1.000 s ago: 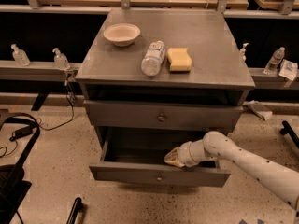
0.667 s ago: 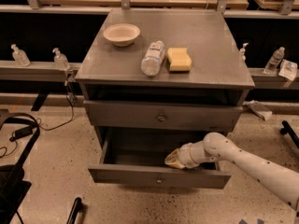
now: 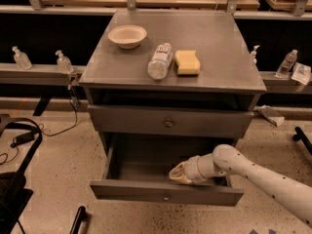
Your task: Open middle drawer
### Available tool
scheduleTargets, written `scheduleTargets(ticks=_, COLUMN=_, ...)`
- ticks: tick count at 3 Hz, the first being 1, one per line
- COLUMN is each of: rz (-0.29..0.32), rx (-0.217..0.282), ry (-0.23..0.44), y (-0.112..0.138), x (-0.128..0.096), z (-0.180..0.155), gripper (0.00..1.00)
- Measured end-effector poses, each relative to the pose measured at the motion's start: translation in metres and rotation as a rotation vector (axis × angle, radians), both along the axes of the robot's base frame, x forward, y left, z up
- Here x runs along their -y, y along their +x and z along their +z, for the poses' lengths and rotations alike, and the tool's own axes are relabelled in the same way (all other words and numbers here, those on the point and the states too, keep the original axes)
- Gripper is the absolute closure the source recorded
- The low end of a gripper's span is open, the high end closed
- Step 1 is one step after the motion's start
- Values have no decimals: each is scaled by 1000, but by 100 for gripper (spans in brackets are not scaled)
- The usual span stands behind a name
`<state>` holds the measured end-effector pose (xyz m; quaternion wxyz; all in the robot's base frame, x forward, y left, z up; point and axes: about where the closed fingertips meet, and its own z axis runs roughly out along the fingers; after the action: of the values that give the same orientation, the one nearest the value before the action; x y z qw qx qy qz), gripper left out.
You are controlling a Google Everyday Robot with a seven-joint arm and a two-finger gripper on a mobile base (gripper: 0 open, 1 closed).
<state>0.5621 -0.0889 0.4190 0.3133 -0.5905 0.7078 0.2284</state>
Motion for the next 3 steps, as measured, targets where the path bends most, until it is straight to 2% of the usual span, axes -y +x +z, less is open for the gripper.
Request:
scheduleTargets(ticks=1, rz=17, rx=-18, ry=54, y=-35, x=-5, z=11, gripper=100)
scheduleTargets(ticks=3, rz=26, rx=-13, ry=113, y=-63, x=-10, z=26, gripper=100)
